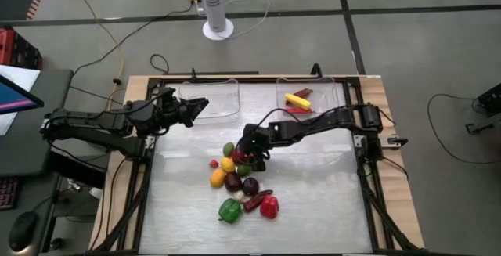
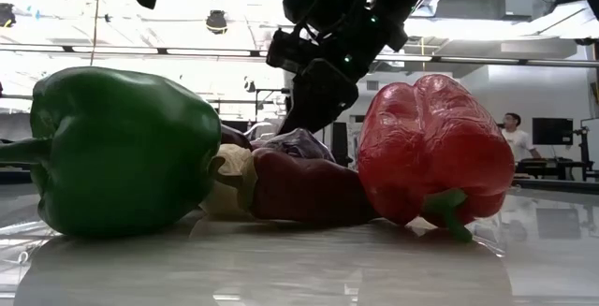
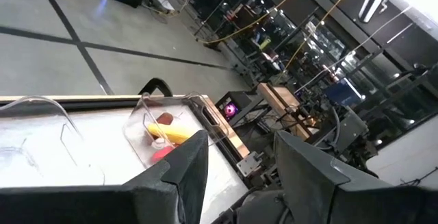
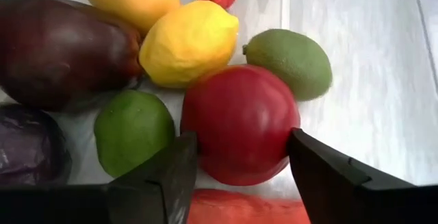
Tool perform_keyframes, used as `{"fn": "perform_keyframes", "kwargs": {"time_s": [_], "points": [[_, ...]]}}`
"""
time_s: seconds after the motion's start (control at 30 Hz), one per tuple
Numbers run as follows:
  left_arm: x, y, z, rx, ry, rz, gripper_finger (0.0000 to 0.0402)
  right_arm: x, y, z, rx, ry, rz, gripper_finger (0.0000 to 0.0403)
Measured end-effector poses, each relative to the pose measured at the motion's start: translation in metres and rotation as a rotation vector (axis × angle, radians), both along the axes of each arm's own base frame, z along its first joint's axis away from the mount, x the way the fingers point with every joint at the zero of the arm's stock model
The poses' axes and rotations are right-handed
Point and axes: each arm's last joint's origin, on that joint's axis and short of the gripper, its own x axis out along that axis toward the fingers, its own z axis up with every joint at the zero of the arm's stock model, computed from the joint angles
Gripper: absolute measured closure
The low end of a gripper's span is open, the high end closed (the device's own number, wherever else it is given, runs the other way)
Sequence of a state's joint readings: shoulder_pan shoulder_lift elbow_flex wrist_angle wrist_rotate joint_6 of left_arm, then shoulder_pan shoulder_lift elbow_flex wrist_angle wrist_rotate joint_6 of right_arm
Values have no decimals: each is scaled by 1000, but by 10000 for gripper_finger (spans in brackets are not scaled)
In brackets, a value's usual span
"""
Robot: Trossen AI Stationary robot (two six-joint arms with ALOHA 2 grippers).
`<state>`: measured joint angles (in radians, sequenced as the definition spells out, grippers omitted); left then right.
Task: Sort produce into baskets
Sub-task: Put the red tomato into the left transparent bin
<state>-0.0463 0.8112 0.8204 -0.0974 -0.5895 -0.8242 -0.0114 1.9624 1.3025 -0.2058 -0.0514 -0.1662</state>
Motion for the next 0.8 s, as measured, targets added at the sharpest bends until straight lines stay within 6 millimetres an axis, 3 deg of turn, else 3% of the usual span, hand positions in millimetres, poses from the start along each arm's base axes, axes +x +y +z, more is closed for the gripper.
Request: {"fn": "perform_keyframes", "kwargs": {"time_s": [0.27,0.5,0.7,0.8], "points": [[-1,-2,3,10,-15,-67,248,-5,-15,6,24,19,-63,161],[-2,-3,4,4,-22,-115,248,-16,-24,34,24,-17,-85,153],[-2,-3,-2,79,74,-130,248,-12,-27,51,47,-138,-119,152],[-4,-3,-5,135,147,-162,248,-10,-28,52,142,-169,-214,147]]}}
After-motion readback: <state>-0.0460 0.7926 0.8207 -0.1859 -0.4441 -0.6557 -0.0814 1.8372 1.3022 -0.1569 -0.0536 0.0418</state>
